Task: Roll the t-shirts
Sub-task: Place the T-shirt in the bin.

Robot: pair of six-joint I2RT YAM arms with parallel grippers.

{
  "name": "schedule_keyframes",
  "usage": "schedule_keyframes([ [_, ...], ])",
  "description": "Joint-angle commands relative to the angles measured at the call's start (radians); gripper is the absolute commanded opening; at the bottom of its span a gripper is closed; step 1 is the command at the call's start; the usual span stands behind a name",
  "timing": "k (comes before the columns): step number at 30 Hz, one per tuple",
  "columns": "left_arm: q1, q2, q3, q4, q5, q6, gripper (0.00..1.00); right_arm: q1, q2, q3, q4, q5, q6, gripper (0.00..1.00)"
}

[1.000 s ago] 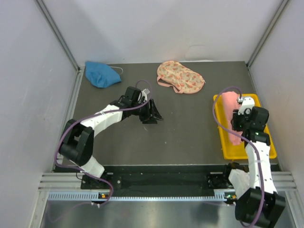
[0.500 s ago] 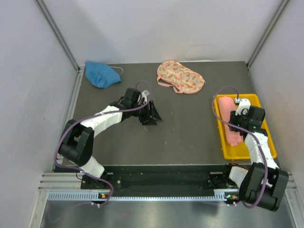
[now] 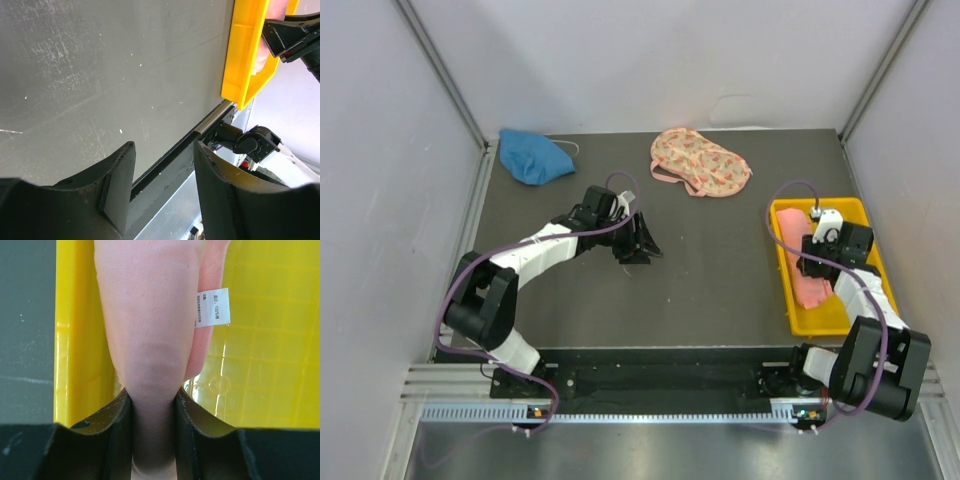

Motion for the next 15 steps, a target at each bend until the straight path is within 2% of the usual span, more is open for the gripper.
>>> schedule_keyframes([
  [1,0.001,-0.041,0.0,0.033,0.013,0.016,0.55,-0.01,0.023,0.068,0.041,-0.015,-0.013,0.0],
  [4,0.0,-0.04,0.004,0.025,0.009,0.021,0.55,-0.01,0.046,0.082,0.035,-0.015,-0.015,0.0],
  [9,0.003,-0.037,0.011,0.021,0.006,0.021,0.55,-0.01,0.066,0.112,0.012,-0.018,-0.002,0.19],
  [11,0.001,-0.034,0.009,0.025,0.003,0.019,0.54,-0.01,0.067,0.115,0.009,-0.016,-0.002,0.32],
  [15,0.001,-0.03,0.012,0.027,0.004,0.018,0.55,-0.01,0.073,0.128,-0.013,-0.015,-0.001,0.39],
])
